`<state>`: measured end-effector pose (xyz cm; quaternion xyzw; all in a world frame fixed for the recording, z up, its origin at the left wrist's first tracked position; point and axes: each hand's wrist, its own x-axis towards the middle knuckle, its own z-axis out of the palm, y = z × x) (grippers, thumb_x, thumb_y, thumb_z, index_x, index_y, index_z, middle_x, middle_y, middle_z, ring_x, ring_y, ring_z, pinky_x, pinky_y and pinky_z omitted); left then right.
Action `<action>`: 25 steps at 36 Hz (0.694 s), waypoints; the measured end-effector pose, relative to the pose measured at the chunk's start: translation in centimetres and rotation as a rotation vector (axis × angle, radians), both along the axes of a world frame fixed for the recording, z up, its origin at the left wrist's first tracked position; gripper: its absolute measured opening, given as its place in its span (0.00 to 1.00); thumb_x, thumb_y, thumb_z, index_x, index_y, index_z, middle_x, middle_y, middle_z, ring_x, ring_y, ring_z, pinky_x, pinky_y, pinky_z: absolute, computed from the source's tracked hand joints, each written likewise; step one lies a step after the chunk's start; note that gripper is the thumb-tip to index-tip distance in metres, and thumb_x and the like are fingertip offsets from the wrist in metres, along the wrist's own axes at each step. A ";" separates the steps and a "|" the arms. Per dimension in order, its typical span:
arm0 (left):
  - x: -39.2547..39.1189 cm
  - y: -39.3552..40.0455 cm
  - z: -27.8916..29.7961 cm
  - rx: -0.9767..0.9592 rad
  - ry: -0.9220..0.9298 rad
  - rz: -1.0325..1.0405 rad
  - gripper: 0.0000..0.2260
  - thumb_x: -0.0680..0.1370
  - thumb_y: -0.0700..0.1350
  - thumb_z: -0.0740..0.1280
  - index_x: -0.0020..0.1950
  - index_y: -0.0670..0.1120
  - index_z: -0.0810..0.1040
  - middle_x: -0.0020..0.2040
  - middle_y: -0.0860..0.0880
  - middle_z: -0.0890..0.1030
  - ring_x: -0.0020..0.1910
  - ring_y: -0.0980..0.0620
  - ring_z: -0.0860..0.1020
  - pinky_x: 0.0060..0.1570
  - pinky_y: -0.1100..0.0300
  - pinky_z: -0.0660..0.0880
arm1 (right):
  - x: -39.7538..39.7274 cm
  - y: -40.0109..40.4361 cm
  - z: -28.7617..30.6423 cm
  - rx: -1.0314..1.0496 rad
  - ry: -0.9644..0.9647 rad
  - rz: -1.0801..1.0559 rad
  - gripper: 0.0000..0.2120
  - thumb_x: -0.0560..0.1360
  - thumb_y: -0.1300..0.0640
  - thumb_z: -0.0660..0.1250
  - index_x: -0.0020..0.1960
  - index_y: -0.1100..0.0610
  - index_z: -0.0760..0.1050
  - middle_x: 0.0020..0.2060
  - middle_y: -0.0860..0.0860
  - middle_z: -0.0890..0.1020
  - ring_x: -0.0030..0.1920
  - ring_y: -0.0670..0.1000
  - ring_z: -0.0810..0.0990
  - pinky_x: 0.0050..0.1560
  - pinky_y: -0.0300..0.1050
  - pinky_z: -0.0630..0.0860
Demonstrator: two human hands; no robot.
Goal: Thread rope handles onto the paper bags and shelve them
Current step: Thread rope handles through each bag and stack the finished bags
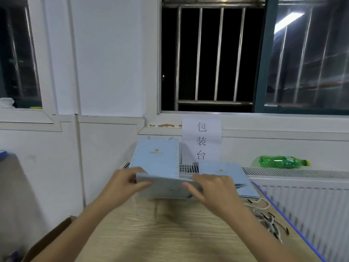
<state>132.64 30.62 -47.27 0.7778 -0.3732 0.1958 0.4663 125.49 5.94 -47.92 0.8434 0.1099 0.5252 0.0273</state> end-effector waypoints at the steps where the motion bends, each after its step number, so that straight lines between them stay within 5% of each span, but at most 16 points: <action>1: -0.3 0.0 0.9 -0.086 0.063 -0.042 0.10 0.62 0.58 0.78 0.39 0.59 0.82 0.35 0.55 0.82 0.35 0.60 0.77 0.38 0.65 0.72 | 0.0 -0.1 0.5 0.003 -0.009 0.044 0.31 0.80 0.37 0.44 0.32 0.50 0.76 0.21 0.46 0.74 0.21 0.46 0.73 0.23 0.35 0.58; 4: -0.5 -0.1 3.0 -0.215 0.160 -0.127 0.22 0.51 0.72 0.74 0.39 0.62 0.84 0.41 0.57 0.85 0.41 0.60 0.83 0.39 0.69 0.76 | -0.3 -0.3 2.3 0.006 -0.078 0.110 0.23 0.78 0.41 0.54 0.36 0.52 0.78 0.23 0.45 0.76 0.22 0.47 0.75 0.20 0.36 0.65; 10: -0.2 1.1 6.1 0.028 0.214 -0.105 0.28 0.59 0.66 0.74 0.44 0.45 0.81 0.35 0.52 0.82 0.32 0.57 0.75 0.28 0.67 0.68 | -1.9 -1.1 5.7 0.152 -0.237 0.116 0.18 0.69 0.39 0.63 0.38 0.52 0.81 0.25 0.44 0.80 0.24 0.47 0.77 0.26 0.34 0.69; 12: -0.2 1.9 6.5 0.107 0.245 -0.092 0.21 0.65 0.64 0.73 0.34 0.46 0.80 0.29 0.53 0.76 0.28 0.57 0.72 0.27 0.67 0.68 | -2.9 -1.9 6.7 0.401 -0.088 0.196 0.18 0.67 0.36 0.68 0.39 0.51 0.81 0.30 0.43 0.81 0.30 0.49 0.79 0.32 0.42 0.75; 15: -0.3 2.8 6.9 0.210 0.355 -0.160 0.21 0.59 0.69 0.72 0.31 0.51 0.80 0.29 0.53 0.78 0.28 0.59 0.74 0.30 0.68 0.70 | -3.3 -2.9 7.1 0.766 0.284 0.324 0.09 0.66 0.42 0.74 0.37 0.46 0.78 0.37 0.39 0.80 0.42 0.45 0.78 0.45 0.46 0.73; 20: 1.2 2.9 5.7 0.416 0.593 -0.164 0.23 0.64 0.63 0.70 0.37 0.42 0.78 0.31 0.45 0.77 0.30 0.53 0.75 0.34 0.65 0.72 | -1.5 -3.3 4.2 0.873 0.588 0.281 0.16 0.67 0.48 0.76 0.36 0.61 0.78 0.27 0.44 0.70 0.27 0.40 0.68 0.29 0.36 0.61; 25: 4.9 3.2 2.3 0.419 0.870 0.030 0.14 0.74 0.51 0.71 0.38 0.41 0.76 0.25 0.49 0.67 0.24 0.53 0.68 0.29 0.63 0.67 | 0.1 -4.3 -1.3 0.922 0.880 0.139 0.12 0.68 0.47 0.75 0.37 0.54 0.78 0.32 0.48 0.75 0.33 0.43 0.71 0.32 0.37 0.62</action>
